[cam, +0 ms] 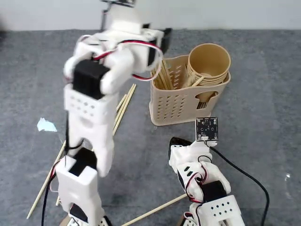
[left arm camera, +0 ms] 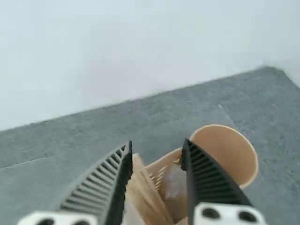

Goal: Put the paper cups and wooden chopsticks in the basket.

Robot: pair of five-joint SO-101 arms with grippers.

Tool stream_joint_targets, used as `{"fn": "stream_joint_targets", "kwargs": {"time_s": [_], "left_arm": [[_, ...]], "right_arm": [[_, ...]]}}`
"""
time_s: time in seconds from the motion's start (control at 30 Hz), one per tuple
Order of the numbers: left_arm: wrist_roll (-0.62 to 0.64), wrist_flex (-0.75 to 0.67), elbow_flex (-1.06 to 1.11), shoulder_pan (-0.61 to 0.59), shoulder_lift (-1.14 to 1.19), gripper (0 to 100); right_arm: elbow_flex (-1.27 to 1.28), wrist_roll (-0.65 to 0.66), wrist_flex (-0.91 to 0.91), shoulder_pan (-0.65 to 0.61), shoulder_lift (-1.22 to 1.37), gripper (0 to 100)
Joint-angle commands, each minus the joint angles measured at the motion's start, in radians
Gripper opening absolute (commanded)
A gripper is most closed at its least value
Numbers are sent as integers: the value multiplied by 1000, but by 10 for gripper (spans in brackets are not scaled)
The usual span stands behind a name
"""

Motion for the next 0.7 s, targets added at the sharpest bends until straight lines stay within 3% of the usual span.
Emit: {"fn": "stream_joint_targets", "kwargs": {"time_s": [0.0,0.2,0.27,0.67], "left_arm": [[5,95,-105,-77,-6,170],[-2,101,27,-319,-8,170],[-66,101,117,-382,-11,170],[-339,101,558,-575,-11,170]], "right_arm": [[-6,-5,-5,4,-15,10],[-6,-5,-5,4,-15,10],[-6,-5,-5,4,-15,10],[-6,-5,-5,4,-15,10]]}}
